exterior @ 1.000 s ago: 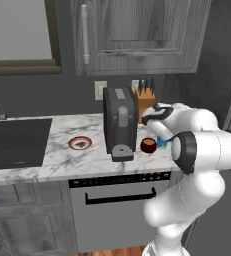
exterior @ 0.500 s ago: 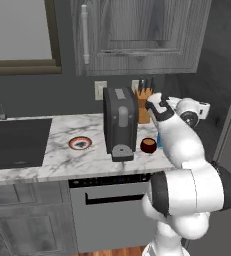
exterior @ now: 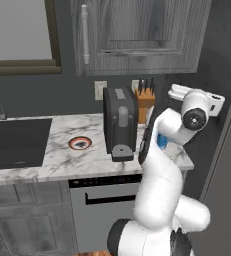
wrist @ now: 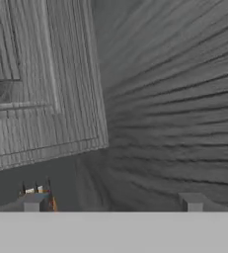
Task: Take a sugar cube from the saucer and place it inside the coffee. Then, grab milk from the fridge and place it next to the coffee on the counter to sweeten the coffee.
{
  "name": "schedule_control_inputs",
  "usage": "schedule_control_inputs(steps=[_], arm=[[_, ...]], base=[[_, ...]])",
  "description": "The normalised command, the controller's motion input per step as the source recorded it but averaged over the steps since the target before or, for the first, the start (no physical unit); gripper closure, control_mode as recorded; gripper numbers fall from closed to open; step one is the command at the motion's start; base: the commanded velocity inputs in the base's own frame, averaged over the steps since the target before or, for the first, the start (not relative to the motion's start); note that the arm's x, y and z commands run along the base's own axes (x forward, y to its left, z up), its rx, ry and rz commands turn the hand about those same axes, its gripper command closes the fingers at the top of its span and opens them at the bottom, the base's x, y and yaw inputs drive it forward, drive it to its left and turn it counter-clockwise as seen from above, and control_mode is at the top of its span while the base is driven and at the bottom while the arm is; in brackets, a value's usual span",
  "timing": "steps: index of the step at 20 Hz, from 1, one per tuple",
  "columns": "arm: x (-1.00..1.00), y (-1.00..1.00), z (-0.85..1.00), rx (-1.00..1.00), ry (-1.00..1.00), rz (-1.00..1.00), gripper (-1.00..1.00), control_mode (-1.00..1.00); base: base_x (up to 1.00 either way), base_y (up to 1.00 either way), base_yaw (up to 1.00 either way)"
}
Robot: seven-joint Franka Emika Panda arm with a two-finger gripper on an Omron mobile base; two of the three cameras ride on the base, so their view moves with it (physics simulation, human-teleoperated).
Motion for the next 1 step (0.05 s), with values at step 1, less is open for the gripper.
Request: schedule_control_inputs(steps=[1], arm=[[-1.0,0.24,0.64,-0.06,-0.29,0.0,-1.0,-1.0]], base=[[0.0,0.0,0.0]])
